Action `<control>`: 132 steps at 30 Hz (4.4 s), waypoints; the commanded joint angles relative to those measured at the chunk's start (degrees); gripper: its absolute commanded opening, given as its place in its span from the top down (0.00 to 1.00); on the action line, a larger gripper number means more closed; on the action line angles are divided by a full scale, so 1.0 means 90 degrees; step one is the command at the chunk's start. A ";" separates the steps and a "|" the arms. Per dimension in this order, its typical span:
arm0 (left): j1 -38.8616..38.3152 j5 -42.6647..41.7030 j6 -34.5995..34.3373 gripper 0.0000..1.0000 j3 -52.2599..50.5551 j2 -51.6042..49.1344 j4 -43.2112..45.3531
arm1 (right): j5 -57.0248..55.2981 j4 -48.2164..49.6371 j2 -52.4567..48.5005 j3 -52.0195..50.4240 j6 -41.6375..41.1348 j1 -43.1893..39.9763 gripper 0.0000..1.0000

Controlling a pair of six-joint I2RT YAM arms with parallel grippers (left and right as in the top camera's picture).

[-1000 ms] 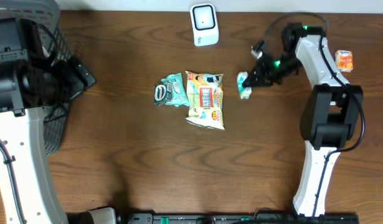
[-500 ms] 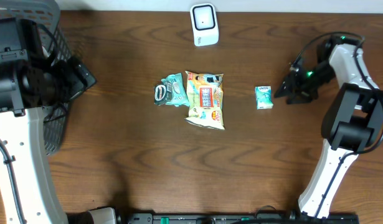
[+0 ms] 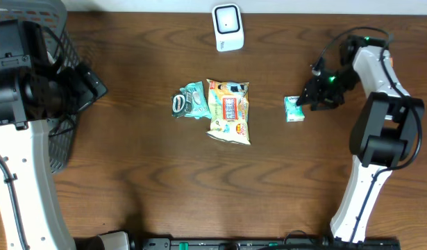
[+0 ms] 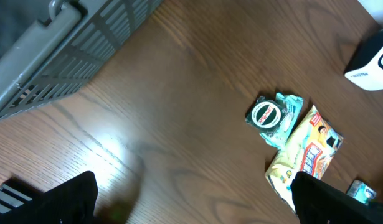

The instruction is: Scan the item barcode

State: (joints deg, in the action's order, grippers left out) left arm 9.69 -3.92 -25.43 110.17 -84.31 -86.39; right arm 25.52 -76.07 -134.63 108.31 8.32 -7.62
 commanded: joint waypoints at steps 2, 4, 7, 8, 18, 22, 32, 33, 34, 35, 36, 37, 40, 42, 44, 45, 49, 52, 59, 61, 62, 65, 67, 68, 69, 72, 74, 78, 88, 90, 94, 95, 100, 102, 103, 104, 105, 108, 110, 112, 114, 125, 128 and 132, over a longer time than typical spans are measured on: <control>0.0029 0.0041 0.0058 0.02 0.0034 0.0010 -0.0012 | 0.0063 0.0437 0.0000 -0.0697 -0.0024 0.0148 0.50; 0.0029 0.0041 0.0058 0.02 0.0034 0.0010 -0.0015 | 0.0061 0.0634 0.0000 -0.0940 -0.0121 0.0155 0.58; 0.0029 0.0041 0.0058 0.02 0.0034 0.0010 -0.0012 | 0.0073 0.0789 0.0000 -0.1180 -0.0141 0.0155 0.78; 0.0029 0.0041 0.0058 0.02 0.0034 0.0010 -0.0012 | 0.0134 0.0755 0.0000 -0.1192 -0.0136 0.0155 0.84; 0.0029 0.0041 0.0058 0.02 0.0034 0.0010 -0.0012 | 0.3730 -0.0665 0.0075 -0.0461 0.2040 0.0175 0.99; 0.0029 0.0041 0.0058 0.02 0.0034 0.0010 -0.0015 | 0.4675 -0.2217 0.0243 -0.0148 0.4447 0.0284 0.99; 0.0029 0.0041 0.0058 0.02 0.0034 0.0010 -0.0012 | 0.5173 -0.2385 0.0476 -0.0129 0.5183 0.0872 0.99; 0.0029 0.0041 0.0058 0.02 0.0034 0.0010 -0.0012 | 0.5190 -0.2385 0.0478 -0.0129 0.5187 0.0950 0.99; 0.0029 0.0039 0.0058 0.02 0.0034 0.0010 -0.0012 | 0.5197 -0.2382 0.0478 -0.0129 0.5224 0.0998 0.99; 0.0029 0.0041 0.0058 0.02 0.0034 0.0010 -0.0012 | 0.5209 -0.2380 0.0481 -0.0129 0.5326 0.1066 0.99; 0.0029 0.0041 0.0058 0.02 0.0034 0.0010 -0.0012 | 0.5209 -0.2380 0.0481 -0.0129 0.5399 0.1107 0.99; 0.0029 0.0041 0.0058 0.02 0.0034 0.0010 -0.0012 | 0.5209 -0.2373 0.0481 -0.0129 0.5421 0.1124 0.99; 0.0029 0.0041 0.0058 0.02 0.0034 0.0010 -0.0012 | 0.5219 -0.2319 0.0481 -0.0129 0.5416 0.1156 0.99; 0.0029 0.0041 0.0058 0.02 0.0034 0.0010 -0.0012 | 0.5204 -0.2217 0.0481 -0.0129 0.5384 0.1183 0.99; 0.0029 0.0041 0.0058 0.02 0.0034 0.0010 -0.0012 | 0.5180 -0.1931 0.0478 -0.0129 0.5005 0.1277 0.99; 0.0029 0.0041 0.0058 0.02 0.0034 0.0010 -0.0012 | 0.5090 -0.1685 0.0481 -0.0129 0.4646 0.1343 0.99; 0.0029 0.0041 0.0058 0.02 0.0034 0.0010 -0.0012 | 0.2414 0.0323 0.0481 -0.0124 0.0981 0.1923 0.99; 0.0029 0.0041 0.0058 0.02 0.0034 0.0010 -0.0012 | 0.0112 0.0673 0.0495 0.0214 -0.0335 0.2448 0.99; 0.0029 0.0041 0.0058 0.02 0.0034 0.0010 -0.0012 | -0.2688 0.0758 0.0495 0.1914 -0.0850 0.3150 0.99; 0.0029 0.0041 0.0058 0.02 0.0034 0.0010 -0.0012 | -0.3526 0.1139 0.0495 0.2193 -0.0809 0.3281 0.99; 0.0029 0.0041 0.0058 0.02 0.0034 0.0010 -0.0012 | -0.3871 0.1372 0.0495 0.2256 -0.0699 0.3339 0.99; 0.0029 0.0041 0.0058 0.02 0.0034 0.0010 -0.0012 | -0.4702 0.3109 0.0449 0.2176 0.0809 0.3628 0.99; 0.0029 0.0041 0.0058 0.02 0.0034 0.0010 -0.0015 | -0.4704 0.3871 0.0403 0.2062 0.1518 0.3701 0.99; 0.0029 0.0041 0.0058 0.02 0.0034 0.0010 -0.0012 | -0.4707 0.4301 0.0342 0.2001 0.1885 0.3728 0.99; 0.0029 0.0041 0.0058 0.02 0.0034 0.0010 -0.0012 | -0.4704 0.4704 0.0299 0.1945 0.2174 0.3733 0.99; 0.0029 0.0039 0.0058 0.02 0.0034 0.0010 -0.0012 | -0.4707 0.5617 0.0068 0.1838 0.2705 0.3733 0.99; 0.0029 0.0041 0.0058 0.02 0.0034 0.0010 -0.0012 | -0.4709 0.5950 -0.0092 0.1834 0.3036 0.3723 0.99; 0.0029 0.0041 0.0058 0.02 0.0034 0.0010 -0.0012 | -0.4731 0.6419 -0.0425 0.1834 0.3631 0.3701 0.99; 0.0029 0.0041 0.0058 0.02 0.0034 0.0010 -0.0012 | -0.5204 0.6606 -0.0906 0.1834 0.4058 0.3684 0.99; 0.0029 0.0039 0.0058 0.02 0.0034 0.0010 -0.0012 | -0.5289 0.6686 -0.0901 0.1841 0.4058 0.3684 0.99; 0.0029 0.0041 0.0058 0.02 0.0034 0.0010 -0.0012 | -0.6054 0.6664 -0.0857 0.1982 0.3980 0.3657 0.99; 0.0029 0.0041 0.0058 0.02 0.0034 0.0010 -0.0012 | -0.6210 0.6664 -0.0821 0.1989 0.3905 0.3623 0.99; 0.0029 0.0041 0.0058 0.02 0.0034 0.0010 -0.0012 | -0.6489 0.5984 -0.0381 0.1991 0.3279 0.3194 0.99; 0.0029 0.0041 0.0058 0.02 0.0034 0.0010 -0.0015 | -0.6489 0.5435 -0.0206 0.1991 0.2878 0.2851 0.99; 0.0029 0.0041 0.0058 0.02 0.0034 0.0010 -0.0012 | -0.6489 0.5268 -0.0175 0.1991 0.2769 0.2747 0.99; 0.0029 0.0041 0.0058 0.02 0.0034 0.0010 -0.0012 | -0.6487 0.4811 -0.0109 0.1991 0.2480 0.2472 0.99; 0.0029 0.0041 0.0058 0.02 0.0034 0.0010 -0.0015 | -0.6489 0.4495 -0.0100 0.1991 0.2302 0.2295 0.99; 0.0029 0.0039 0.0058 0.02 0.0034 0.0010 -0.0012 | -0.6477 0.3558 -0.0100 0.1989 0.1802 0.1695 0.99; 0.0029 0.0041 0.0058 0.02 0.0034 0.0010 -0.0012 | -0.6387 0.3007 -0.0102 0.1987 0.1394 0.1217 0.99; 0.0029 0.0041 0.0058 0.02 0.0034 0.0010 -0.0012 | -0.6263 0.2705 -0.0102 0.1987 0.1105 0.0828 0.99; 0.0029 0.0041 0.0058 0.02 0.0034 0.0010 -0.0012 | -0.5952 0.2470 -0.0102 0.1987 0.1025 0.0508 0.85; 0.0029 0.0041 0.0058 0.02 0.0034 0.0010 -0.0012 | -0.3745 0.1846 -0.0114 0.1940 0.0199 -0.0617 0.01; 0.0029 0.0041 0.0058 0.02 0.0034 0.0010 -0.0012 | -0.2074 0.1775 -0.0114 0.1940 0.0194 -0.0515 0.01; 0.0029 0.0039 0.0058 0.02 0.0034 0.0010 -0.0012 | 0.1039 0.1435 -0.0114 0.1940 -0.0279 -0.0321 0.01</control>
State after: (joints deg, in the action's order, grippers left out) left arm 9.69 -3.95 -25.43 110.17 -84.31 -86.39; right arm 7.79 -61.39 -137.29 125.64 10.35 -12.40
